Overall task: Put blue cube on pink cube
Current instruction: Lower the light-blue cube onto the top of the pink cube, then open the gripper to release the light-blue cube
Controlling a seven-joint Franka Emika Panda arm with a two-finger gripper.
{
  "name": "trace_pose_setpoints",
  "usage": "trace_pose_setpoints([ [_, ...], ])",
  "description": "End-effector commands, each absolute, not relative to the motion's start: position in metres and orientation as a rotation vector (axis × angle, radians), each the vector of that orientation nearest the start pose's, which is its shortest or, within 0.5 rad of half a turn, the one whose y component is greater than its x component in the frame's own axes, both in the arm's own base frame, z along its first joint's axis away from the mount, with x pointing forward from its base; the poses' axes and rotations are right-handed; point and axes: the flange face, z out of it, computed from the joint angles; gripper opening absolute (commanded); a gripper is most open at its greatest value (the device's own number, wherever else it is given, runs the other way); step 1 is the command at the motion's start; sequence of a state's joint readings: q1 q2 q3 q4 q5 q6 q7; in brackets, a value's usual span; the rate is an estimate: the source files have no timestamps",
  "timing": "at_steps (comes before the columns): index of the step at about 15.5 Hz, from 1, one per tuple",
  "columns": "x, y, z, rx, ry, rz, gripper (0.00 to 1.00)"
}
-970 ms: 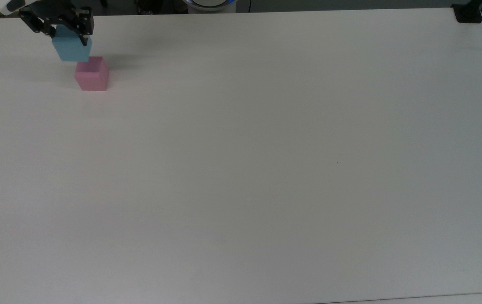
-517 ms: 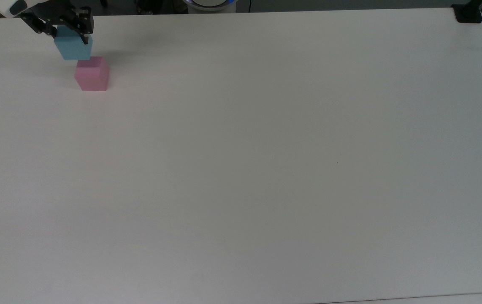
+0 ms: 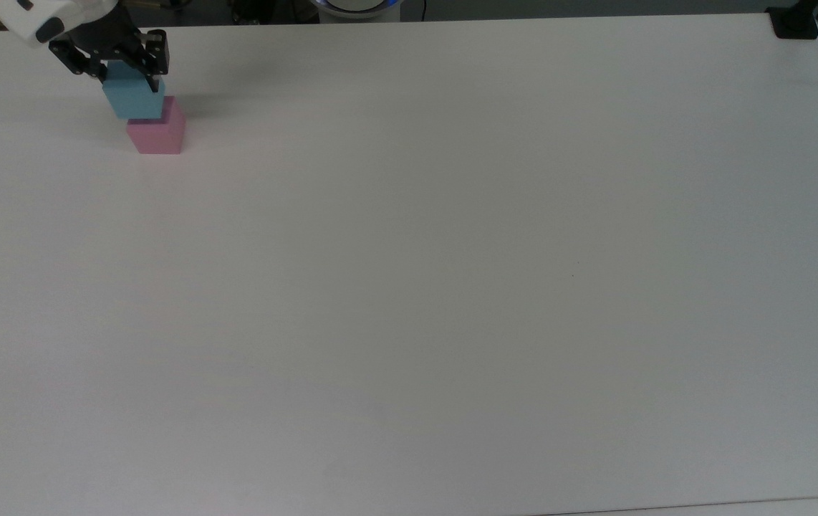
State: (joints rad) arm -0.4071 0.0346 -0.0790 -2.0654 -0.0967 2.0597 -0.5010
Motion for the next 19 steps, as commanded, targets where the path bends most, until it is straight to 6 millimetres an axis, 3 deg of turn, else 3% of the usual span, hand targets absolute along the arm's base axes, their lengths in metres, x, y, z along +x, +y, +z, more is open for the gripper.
trace_pose_setpoints([
  [1,0.487,-0.253,0.403,-3.202,-0.076,0.117,0.42],
  [7,0.492,-0.246,0.400,-3.202,-0.071,0.121,0.48],
  [10,0.493,-0.249,0.401,-3.208,-0.073,0.106,0.69],
  [13,0.492,-0.252,0.403,-3.209,-0.076,0.103,0.69],
  [15,0.492,-0.252,0.403,-3.213,-0.082,0.106,0.81],
  [17,0.492,-0.252,0.404,-3.213,-0.082,0.104,0.85],
  [18,0.492,-0.252,0.406,-3.214,-0.081,0.102,1.00],
  [19,0.494,-0.254,0.414,-3.219,-0.076,0.091,1.00],
])
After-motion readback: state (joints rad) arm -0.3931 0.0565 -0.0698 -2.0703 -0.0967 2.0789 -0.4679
